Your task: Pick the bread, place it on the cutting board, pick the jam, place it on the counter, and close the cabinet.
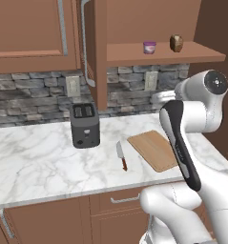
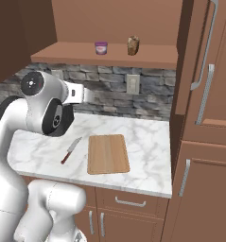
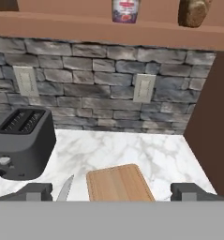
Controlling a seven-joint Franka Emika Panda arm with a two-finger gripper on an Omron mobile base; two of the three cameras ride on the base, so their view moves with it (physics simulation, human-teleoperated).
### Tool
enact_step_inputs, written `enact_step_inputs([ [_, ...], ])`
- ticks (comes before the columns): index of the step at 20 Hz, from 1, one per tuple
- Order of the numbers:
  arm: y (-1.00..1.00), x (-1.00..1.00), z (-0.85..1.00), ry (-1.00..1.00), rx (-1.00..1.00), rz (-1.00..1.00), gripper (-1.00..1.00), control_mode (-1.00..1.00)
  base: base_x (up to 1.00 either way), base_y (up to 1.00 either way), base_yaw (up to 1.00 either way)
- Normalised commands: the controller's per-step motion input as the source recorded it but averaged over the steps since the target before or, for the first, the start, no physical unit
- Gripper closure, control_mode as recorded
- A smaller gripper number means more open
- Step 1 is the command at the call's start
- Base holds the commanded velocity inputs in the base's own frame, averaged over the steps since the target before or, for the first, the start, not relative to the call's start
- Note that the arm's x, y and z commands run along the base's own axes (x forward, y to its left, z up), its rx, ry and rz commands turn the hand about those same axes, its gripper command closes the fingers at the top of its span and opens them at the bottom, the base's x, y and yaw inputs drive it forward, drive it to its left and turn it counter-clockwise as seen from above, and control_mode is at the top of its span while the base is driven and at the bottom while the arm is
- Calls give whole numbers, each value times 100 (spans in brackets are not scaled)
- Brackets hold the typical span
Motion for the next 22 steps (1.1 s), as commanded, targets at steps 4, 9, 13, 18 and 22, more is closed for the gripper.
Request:
enact_step_inputs([
  [4, 0, -11, 31, 0, 0, -6, -100, -100, 0, 0, 0],
  [9, -3, -2, 27, 0, 0, -1, -100, -100, 0, 0, 0],
  [13, -6, -3, 25, 1, 0, 0, -100, -100, 0, 0, 0],
  [18, -2, -3, 22, 9, 0, 0, -100, -100, 0, 0, 0],
  [22, 0, -3, 20, 10, 0, 0, -100, -100, 0, 0, 0],
])
